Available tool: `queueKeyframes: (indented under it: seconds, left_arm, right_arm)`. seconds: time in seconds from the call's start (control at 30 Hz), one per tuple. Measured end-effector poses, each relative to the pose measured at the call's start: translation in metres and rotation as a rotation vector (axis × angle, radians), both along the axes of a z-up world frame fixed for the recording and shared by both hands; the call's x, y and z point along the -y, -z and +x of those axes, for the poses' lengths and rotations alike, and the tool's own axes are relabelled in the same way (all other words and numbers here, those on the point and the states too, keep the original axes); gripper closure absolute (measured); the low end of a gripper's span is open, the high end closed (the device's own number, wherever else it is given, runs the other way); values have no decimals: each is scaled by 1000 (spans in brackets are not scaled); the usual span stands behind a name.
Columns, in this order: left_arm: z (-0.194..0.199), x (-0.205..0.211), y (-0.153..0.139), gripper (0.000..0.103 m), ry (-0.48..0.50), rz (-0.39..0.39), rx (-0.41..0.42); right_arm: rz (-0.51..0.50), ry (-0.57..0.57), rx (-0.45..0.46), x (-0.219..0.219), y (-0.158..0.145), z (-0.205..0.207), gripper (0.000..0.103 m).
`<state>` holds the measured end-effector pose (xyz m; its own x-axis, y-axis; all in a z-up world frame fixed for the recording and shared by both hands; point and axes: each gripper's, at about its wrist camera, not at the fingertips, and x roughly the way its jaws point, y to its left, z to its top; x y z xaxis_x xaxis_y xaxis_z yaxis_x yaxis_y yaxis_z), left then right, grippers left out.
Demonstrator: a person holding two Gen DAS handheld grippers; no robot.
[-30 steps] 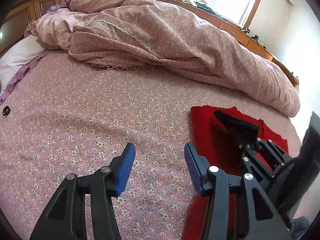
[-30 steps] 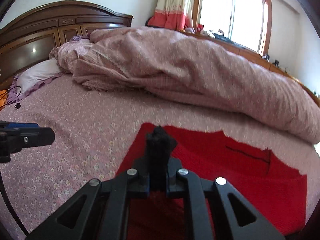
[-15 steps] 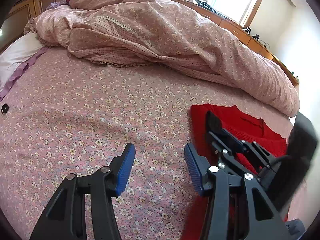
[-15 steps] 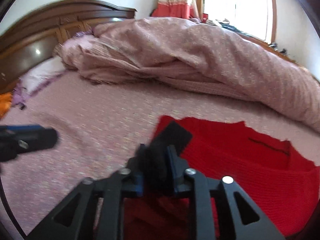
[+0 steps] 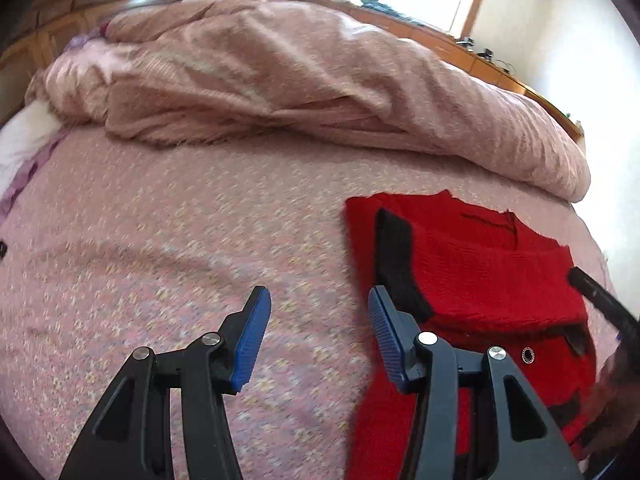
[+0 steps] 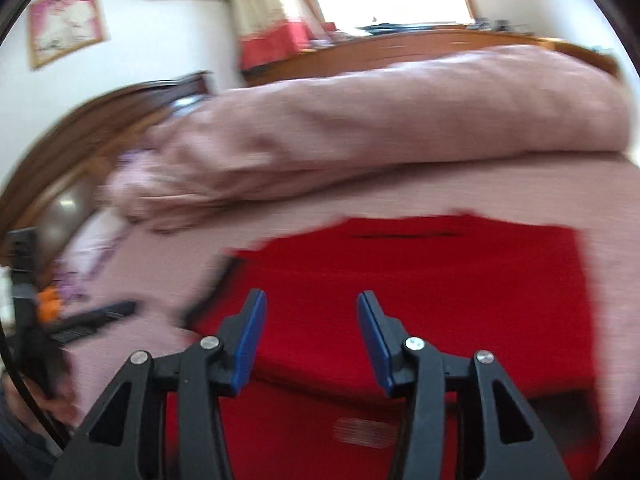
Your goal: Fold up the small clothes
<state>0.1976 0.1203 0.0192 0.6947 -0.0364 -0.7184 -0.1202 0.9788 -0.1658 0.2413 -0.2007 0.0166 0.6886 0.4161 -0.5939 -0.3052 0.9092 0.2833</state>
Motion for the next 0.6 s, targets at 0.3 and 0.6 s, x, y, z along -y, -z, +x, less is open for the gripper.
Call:
queueKeyframes:
  seconds: [0.3,0.6]
  left_arm:
    - [23,68,33,93,162,145,4]
    - [27,66,43,91,140,129,-26]
  right_arm:
    - [69,168,-220,127,51,27,102]
    - [63,219,-245,133,64,32,103]
